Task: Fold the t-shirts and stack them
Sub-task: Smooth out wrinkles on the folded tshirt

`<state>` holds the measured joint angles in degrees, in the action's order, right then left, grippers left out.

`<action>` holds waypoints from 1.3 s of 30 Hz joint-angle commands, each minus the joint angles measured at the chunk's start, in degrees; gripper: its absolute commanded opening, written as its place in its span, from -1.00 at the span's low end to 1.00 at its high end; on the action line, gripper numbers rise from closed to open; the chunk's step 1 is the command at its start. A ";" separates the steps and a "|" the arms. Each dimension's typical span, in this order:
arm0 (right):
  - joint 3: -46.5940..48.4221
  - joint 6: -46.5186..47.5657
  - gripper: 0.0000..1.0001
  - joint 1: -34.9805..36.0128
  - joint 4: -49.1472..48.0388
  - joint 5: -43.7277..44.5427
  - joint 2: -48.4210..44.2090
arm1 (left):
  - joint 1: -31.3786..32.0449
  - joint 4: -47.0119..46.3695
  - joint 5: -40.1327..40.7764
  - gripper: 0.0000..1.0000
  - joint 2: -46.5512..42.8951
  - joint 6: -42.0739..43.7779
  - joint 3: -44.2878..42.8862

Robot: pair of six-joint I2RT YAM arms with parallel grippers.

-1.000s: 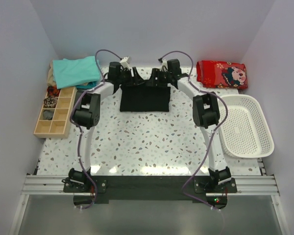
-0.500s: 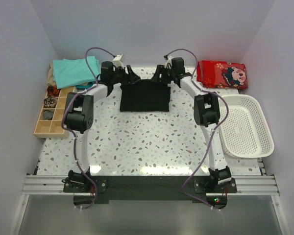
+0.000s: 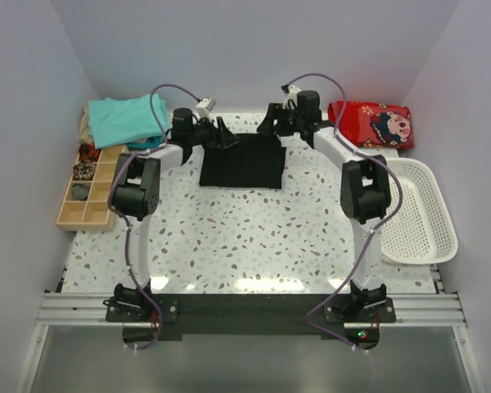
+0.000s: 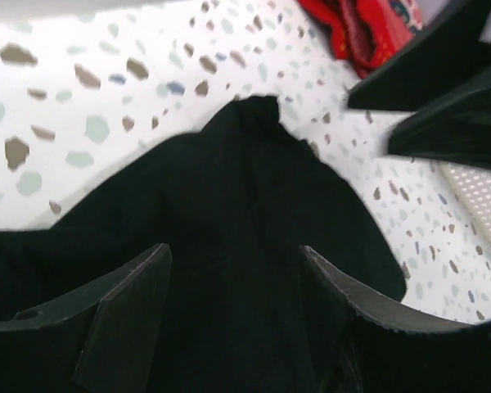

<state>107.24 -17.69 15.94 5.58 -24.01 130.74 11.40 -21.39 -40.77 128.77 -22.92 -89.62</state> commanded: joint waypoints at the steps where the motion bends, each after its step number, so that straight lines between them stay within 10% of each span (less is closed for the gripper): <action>1: -3.44 -0.41 0.36 0.49 -3.57 -4.46 -7.69 | -0.06 3.63 -0.54 0.35 4.90 2.61 -3.53; 18: -13.81 -2.53 0.34 2.60 2.57 -6.49 -3.65 | -1.73 6.36 4.21 0.36 7.11 5.51 -8.72; 39: -31.04 5.21 0.35 3.74 5.14 8.88 -24.28 | -4.63 11.28 13.34 0.40 7.30 7.54 -11.12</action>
<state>76.49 -14.72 19.92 8.64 -20.51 114.67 7.05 -9.43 -31.62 140.90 -17.93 -103.48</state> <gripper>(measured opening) 0.663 0.687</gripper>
